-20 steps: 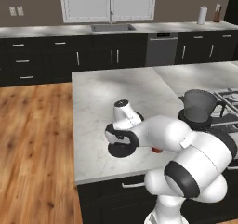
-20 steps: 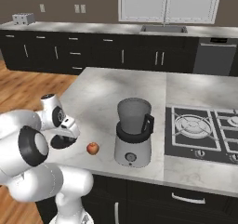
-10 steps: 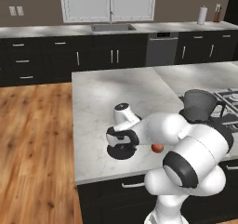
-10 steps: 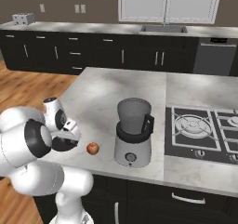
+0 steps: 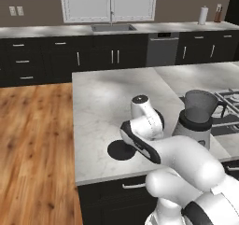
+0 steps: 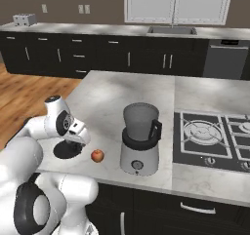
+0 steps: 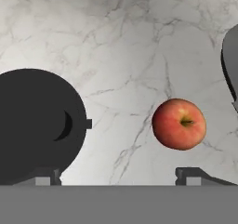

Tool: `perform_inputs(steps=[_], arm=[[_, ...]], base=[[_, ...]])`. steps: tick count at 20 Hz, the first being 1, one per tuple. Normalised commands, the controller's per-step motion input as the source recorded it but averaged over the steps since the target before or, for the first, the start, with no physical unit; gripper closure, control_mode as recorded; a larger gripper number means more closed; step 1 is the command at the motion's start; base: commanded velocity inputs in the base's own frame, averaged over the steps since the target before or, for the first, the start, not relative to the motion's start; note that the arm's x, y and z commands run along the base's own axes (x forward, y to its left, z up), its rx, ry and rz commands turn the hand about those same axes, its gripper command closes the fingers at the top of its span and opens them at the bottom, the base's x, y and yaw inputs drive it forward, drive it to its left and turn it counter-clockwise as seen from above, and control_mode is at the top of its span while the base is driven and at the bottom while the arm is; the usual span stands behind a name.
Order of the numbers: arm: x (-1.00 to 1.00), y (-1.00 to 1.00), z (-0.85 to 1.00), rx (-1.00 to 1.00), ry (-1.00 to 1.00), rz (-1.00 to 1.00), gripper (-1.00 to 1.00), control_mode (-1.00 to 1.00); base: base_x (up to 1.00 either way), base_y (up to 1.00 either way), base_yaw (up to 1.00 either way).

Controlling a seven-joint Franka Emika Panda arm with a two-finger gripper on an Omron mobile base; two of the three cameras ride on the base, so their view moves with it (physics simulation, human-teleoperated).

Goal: Open the blender lid, put the apple in the blender, close the lid, and start the blender.

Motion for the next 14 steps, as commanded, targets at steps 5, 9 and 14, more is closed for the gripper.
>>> perform_inputs(steps=[5,9,14], arm=[[-0.13,-0.76,-0.11,0.04,-0.01,-0.04,-1.0,-1.0],[0.05,-0.11,-0.04,0.0,0.0,0.0,-1.0,-1.0],[0.11,-0.08,-0.1,0.0,0.0,0.0,-1.0,-1.0]], base=[[0.0,0.0,0.0],[0.0,0.0,0.0],[0.0,0.0,0.0]])
